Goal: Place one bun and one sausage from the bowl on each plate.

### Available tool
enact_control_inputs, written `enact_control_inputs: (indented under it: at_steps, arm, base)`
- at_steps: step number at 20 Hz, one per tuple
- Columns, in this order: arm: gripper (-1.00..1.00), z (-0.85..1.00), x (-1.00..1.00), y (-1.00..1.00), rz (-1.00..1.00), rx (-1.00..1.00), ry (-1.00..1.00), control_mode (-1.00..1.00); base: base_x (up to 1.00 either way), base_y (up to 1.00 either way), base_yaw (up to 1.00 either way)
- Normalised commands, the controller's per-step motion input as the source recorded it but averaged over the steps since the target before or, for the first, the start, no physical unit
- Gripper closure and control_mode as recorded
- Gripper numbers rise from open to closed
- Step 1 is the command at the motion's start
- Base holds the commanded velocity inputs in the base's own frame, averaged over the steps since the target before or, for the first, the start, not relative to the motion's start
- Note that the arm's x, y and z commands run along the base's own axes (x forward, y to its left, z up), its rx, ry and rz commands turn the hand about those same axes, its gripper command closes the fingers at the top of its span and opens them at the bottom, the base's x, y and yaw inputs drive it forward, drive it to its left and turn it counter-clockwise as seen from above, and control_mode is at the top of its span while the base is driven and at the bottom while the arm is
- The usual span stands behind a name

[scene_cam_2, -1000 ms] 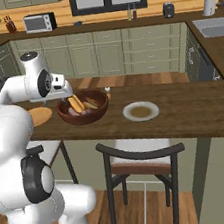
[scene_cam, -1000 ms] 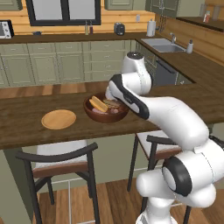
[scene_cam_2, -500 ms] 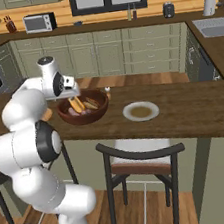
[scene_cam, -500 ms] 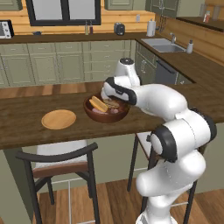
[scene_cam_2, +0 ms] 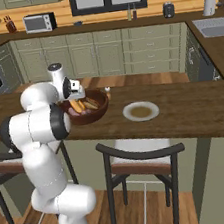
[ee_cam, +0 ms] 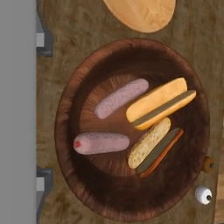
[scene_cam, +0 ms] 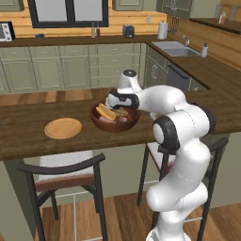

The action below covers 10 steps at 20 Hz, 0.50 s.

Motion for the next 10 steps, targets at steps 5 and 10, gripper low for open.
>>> enact_control_inputs:
  at_steps: [5, 10]
  arm:
    - [-1.00, -0.08, 0.30, 0.14, 0.00, 0.00, 0.00, -1.00]
    - [-1.00, 0.00, 0.38, 0.01, 0.00, 0.00, 0.00, -1.00]
  base:
    - [0.00, 0.00, 0.00]
    - [0.00, 0.00, 0.00]
